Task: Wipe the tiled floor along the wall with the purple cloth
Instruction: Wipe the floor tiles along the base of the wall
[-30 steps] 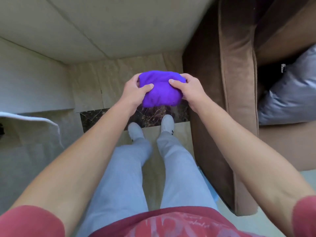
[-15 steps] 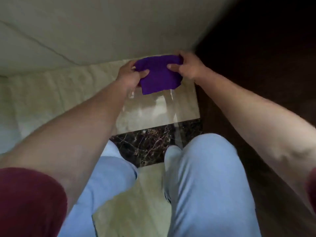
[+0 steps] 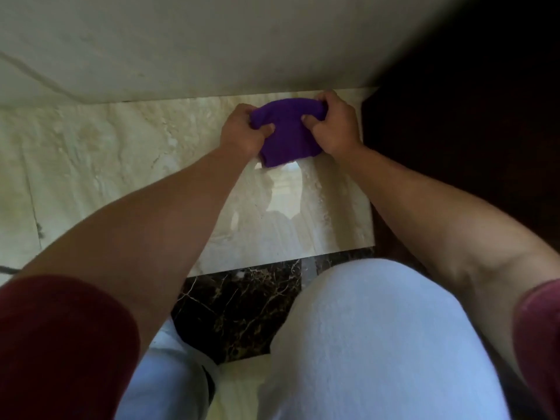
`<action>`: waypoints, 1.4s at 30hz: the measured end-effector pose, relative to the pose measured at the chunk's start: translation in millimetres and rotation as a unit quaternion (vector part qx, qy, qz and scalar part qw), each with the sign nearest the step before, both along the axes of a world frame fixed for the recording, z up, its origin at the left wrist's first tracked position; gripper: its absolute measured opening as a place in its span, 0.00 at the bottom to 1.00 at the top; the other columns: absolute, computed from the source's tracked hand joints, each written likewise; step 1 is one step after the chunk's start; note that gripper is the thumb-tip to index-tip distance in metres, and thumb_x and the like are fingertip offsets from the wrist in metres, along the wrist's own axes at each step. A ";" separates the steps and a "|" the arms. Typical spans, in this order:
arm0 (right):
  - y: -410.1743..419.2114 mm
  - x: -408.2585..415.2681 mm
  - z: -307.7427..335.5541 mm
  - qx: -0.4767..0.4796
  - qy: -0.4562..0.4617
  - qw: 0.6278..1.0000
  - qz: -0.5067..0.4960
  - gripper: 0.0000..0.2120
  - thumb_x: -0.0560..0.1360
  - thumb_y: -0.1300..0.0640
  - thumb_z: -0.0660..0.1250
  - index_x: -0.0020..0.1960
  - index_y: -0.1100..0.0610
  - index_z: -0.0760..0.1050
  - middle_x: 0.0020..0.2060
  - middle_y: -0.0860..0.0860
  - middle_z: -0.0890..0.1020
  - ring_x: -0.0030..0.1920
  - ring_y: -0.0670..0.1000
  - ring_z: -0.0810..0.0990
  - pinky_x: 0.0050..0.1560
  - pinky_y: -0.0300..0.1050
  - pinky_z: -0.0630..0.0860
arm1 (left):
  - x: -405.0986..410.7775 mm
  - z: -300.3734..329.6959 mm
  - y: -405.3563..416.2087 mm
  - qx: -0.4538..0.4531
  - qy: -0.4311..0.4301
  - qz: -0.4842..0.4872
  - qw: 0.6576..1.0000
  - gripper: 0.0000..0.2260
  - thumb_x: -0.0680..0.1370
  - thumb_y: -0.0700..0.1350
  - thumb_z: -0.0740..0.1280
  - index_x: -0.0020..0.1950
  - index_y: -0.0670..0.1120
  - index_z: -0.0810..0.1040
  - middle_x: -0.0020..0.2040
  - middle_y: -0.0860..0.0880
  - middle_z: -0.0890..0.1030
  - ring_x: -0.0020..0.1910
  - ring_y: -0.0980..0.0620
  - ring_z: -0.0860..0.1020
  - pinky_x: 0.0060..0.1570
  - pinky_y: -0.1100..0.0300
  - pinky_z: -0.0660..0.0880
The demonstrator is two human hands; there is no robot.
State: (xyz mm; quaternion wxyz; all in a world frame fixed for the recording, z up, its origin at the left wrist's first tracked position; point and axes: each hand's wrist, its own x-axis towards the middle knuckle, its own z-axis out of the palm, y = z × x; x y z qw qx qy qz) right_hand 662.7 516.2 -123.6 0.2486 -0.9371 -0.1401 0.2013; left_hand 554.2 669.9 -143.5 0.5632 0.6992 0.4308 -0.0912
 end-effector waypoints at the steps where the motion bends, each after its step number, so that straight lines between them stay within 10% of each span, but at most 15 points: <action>1: 2.8 -2.2 2.3 -0.017 -0.045 0.999 -0.004 0.17 0.74 0.51 0.70 0.60 0.56 0.75 0.56 0.51 0.80 0.56 0.53 0.78 0.57 0.47 0.74 | -2.7 0.2 5.1 0.043 0.017 -0.021 0.999 0.26 0.74 0.50 0.76 0.69 0.46 0.72 0.63 0.43 0.80 0.60 0.45 0.80 0.64 0.51 0.76; 4: 14.0 -23.5 12.3 -0.044 -0.233 0.970 0.056 0.20 0.73 0.49 0.64 0.63 0.55 0.75 0.61 0.56 0.78 0.63 0.60 0.76 0.65 0.56 0.71 | -31.3 7.9 18.0 0.205 0.048 -0.110 0.971 0.30 0.75 0.55 0.73 0.74 0.48 0.69 0.70 0.41 0.72 0.66 0.42 0.74 0.66 0.48 0.72; 7: 22.1 -61.5 9.4 -0.133 -0.143 0.948 0.250 0.26 0.77 0.42 0.60 0.73 0.47 0.69 0.75 0.57 0.68 0.75 0.63 0.64 0.74 0.68 0.56 | -81.3 11.1 33.2 0.307 0.106 -0.181 0.928 0.30 0.76 0.55 0.71 0.75 0.48 0.69 0.75 0.41 0.68 0.72 0.38 0.68 0.68 0.42 0.68; 14: -0.6 -25.9 -3.3 -0.241 -0.039 0.937 0.251 0.31 0.78 0.35 0.55 0.79 0.40 0.55 0.82 0.57 0.53 0.80 0.65 0.51 0.74 0.73 0.49 | -158.9 24.6 41.6 0.214 0.219 -0.241 0.921 0.34 0.77 0.58 0.69 0.80 0.55 0.61 0.83 0.45 0.52 0.82 0.40 0.53 0.75 0.37 0.60; 29: 24.3 -23.6 -29.9 -0.205 -0.109 0.967 0.104 0.29 0.75 0.39 0.65 0.75 0.43 0.67 0.77 0.60 0.62 0.76 0.64 0.59 0.73 0.66 0.61 | -221.3 -6.3 61.4 0.237 0.285 -0.258 0.892 0.54 0.68 0.74 0.66 0.79 0.62 0.31 0.79 0.46 0.25 0.80 0.38 0.31 0.74 0.27 0.48; 37: 148.6 -106.4 -25.4 -0.154 -0.127 0.927 0.319 0.28 0.73 0.39 0.66 0.72 0.42 0.69 0.71 0.55 0.68 0.73 0.61 0.64 0.72 0.66 0.62 | -223.7 7.6 75.8 0.224 0.303 -0.312 0.872 0.56 0.69 0.67 0.73 0.79 0.64 0.32 0.79 0.48 0.24 0.81 0.40 0.32 0.74 0.28 0.55; 42: 80.3 -48.9 -12.5 -0.166 -0.082 0.910 0.370 0.30 0.76 0.38 0.64 0.77 0.41 0.63 0.78 0.53 0.62 0.77 0.58 0.61 0.75 0.65 0.57 | -225.2 18.2 80.3 0.203 0.302 -0.319 0.875 0.55 0.70 0.62 0.76 0.80 0.66 0.34 0.79 0.51 0.24 0.81 0.42 0.31 0.73 0.27 0.55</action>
